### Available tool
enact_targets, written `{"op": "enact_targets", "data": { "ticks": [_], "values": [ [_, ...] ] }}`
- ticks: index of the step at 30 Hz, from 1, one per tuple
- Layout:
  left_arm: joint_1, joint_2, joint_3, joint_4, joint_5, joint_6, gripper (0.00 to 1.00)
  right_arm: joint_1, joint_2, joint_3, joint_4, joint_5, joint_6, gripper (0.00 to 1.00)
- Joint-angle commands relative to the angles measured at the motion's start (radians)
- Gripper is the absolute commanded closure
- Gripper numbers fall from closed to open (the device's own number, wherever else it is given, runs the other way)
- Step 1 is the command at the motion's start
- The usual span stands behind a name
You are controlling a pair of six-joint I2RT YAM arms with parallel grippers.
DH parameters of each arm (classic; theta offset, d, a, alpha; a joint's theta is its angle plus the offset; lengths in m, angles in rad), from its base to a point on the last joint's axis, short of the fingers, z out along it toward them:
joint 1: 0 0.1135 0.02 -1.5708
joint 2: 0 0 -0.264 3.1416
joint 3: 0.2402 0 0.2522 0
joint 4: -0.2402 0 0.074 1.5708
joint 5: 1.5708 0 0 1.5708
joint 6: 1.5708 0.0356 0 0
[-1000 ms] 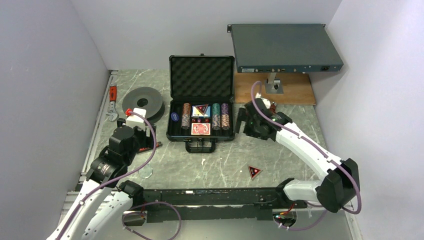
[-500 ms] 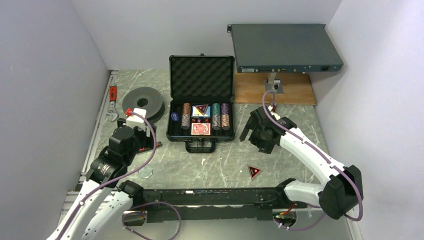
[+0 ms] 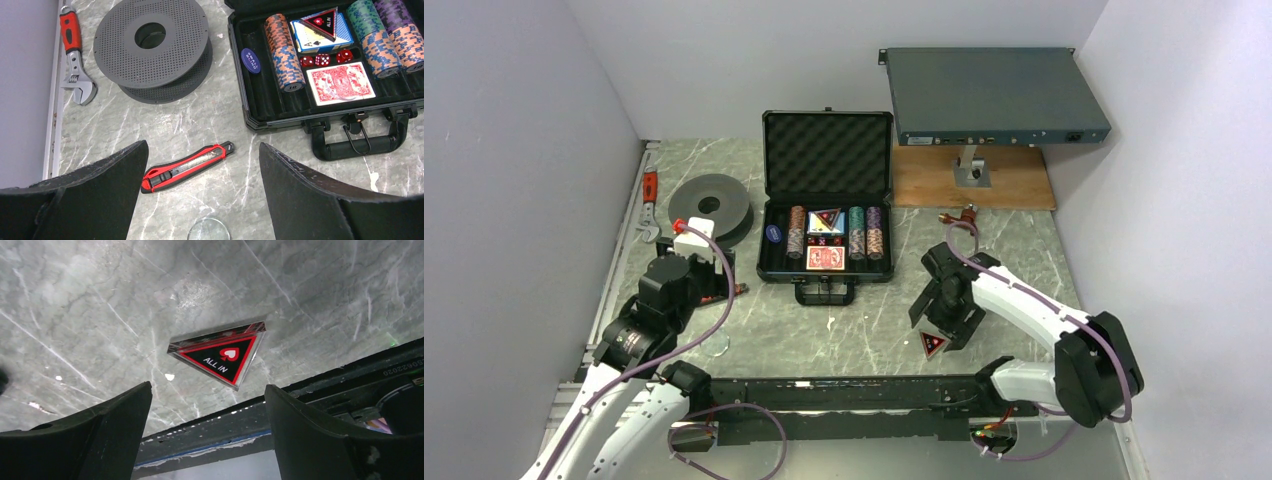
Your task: Pack up texas hold em set
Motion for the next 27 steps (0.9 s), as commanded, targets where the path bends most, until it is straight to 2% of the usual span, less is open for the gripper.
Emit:
{"op": "enact_targets", "data": {
  "ticks": [1, 9, 16, 27],
  "values": [
    [0.006, -0.009, 0.004, 0.036, 0.014, 0.014, 0.13, -0.002, -0.066, 0.0, 0.012, -0.018, 0.055, 0.12],
    [0.006, -0.009, 0.004, 0.034, 0.011, 0.012, 0.13, -0.003, -0.125, -0.06, 0.043, -0.017, 0.114, 0.03],
    [0.006, -0.007, 0.004, 0.033, 0.009, 0.012, 0.13, -0.003, -0.136, -0.111, 0.098, 0.007, 0.128, 0.1],
    [0.006, -0.006, 0.004, 0.034, 0.009, 0.012, 0.13, -0.003, -0.115, -0.133, 0.151, 0.011, 0.12, 0.11]
  ]
}}
